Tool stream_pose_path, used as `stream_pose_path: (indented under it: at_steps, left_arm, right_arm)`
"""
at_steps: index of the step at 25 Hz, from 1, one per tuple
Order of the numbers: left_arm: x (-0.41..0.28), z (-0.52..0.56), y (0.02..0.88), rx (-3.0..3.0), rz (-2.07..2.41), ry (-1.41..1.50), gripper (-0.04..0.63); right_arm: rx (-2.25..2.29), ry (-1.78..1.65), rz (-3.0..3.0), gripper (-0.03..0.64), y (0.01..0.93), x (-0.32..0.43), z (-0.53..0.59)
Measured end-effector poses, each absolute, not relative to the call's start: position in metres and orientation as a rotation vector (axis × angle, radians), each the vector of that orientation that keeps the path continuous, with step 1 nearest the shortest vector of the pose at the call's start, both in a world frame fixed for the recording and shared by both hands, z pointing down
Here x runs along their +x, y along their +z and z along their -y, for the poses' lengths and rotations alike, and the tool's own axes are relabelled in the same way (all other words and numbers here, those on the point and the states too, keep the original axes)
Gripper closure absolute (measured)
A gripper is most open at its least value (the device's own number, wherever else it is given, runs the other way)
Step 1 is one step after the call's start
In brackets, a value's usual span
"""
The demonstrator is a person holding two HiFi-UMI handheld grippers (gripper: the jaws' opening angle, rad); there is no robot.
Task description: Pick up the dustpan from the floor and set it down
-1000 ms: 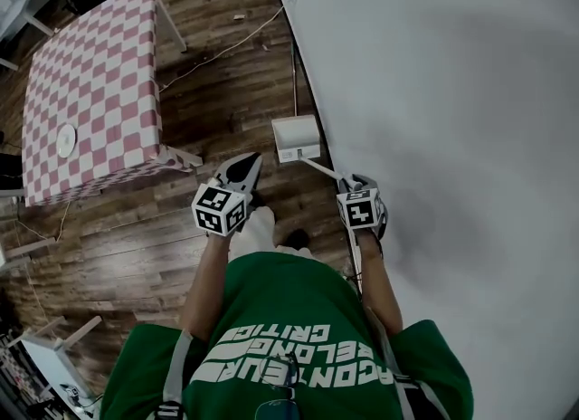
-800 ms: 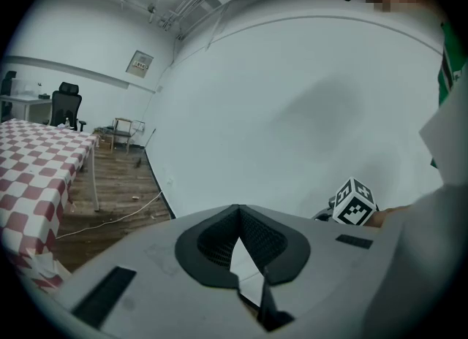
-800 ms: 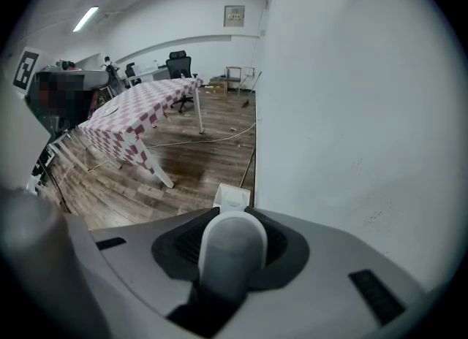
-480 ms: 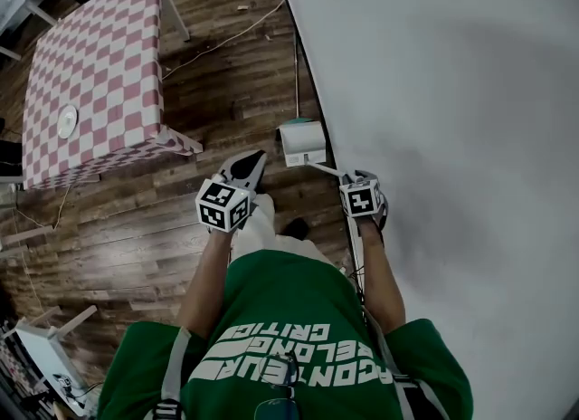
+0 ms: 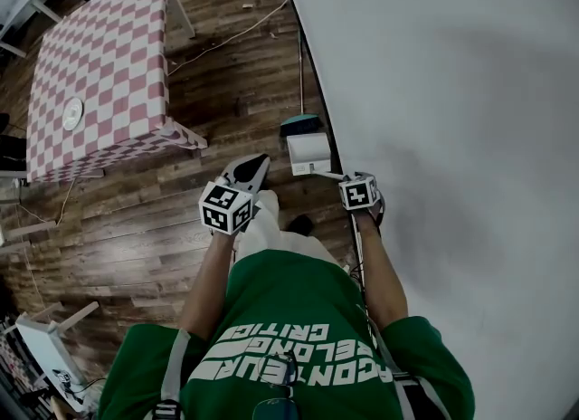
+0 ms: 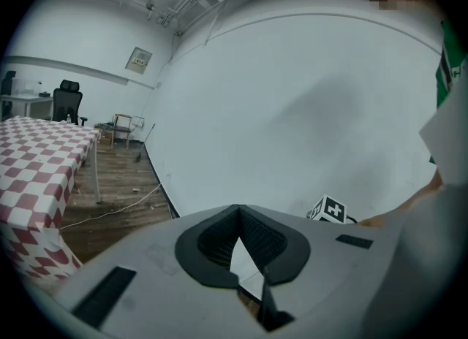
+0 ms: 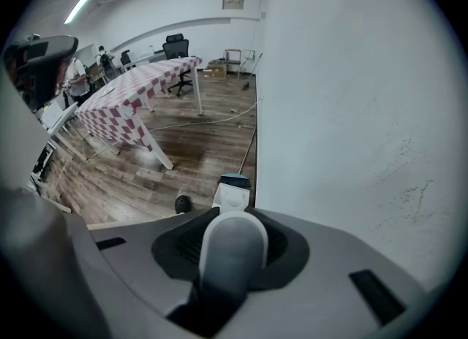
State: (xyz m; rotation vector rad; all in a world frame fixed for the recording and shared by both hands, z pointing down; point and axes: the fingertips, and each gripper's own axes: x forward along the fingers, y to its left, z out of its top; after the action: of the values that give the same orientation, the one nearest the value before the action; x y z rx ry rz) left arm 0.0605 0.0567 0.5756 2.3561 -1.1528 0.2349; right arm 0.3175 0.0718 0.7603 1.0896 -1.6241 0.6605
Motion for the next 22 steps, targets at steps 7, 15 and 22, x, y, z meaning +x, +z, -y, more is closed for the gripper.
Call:
stream_pose_path:
  at_steps: [7,15,22]
  left_arm:
    - [0.056,-0.059,0.576,2.353,1.161,0.249,0.592]
    - [0.049,-0.056,0.58,2.34,1.163,0.267,0.592]
    - [0.051,-0.054,0.583,2.332,1.164,0.28,0.592]
  right_arm:
    - [1.071,0.688,1.581,0.505,0.794,0.325,-0.074]
    - [1.046,0.713,1.545,0.505,0.825,0.329,-0.069]
    - [1.047,0.699,1.517,0.505,0.839,0.334,-0.07]
